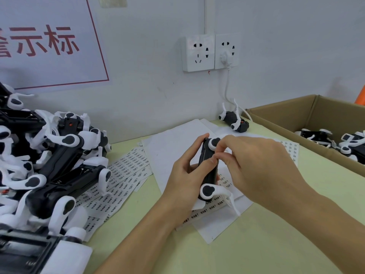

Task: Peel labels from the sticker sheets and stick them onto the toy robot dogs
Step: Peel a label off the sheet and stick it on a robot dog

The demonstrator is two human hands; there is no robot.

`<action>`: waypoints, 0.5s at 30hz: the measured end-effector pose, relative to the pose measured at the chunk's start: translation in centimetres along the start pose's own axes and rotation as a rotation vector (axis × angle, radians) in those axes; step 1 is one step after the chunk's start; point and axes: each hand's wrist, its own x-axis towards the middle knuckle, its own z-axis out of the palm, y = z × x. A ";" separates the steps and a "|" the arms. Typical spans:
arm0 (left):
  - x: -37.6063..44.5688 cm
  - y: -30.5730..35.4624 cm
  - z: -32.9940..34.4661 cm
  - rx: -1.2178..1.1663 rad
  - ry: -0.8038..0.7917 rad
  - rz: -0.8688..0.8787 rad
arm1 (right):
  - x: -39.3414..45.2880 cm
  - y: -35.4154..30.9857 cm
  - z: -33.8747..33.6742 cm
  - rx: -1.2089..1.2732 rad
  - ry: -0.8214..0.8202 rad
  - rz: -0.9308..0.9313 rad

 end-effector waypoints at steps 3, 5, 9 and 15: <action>0.0 0.1 0.1 0.019 -0.011 0.012 | 0.0 0.0 -0.1 -0.005 -0.010 -0.001; -0.1 0.2 0.1 0.029 -0.010 0.018 | 0.0 -0.1 -0.1 -0.006 -0.012 -0.002; -0.1 0.3 0.1 0.054 -0.013 0.030 | 0.0 -0.3 -0.3 0.014 -0.023 0.011; -0.1 0.4 -0.1 0.060 -0.033 0.032 | 0.2 -0.4 -0.1 0.112 -0.031 0.023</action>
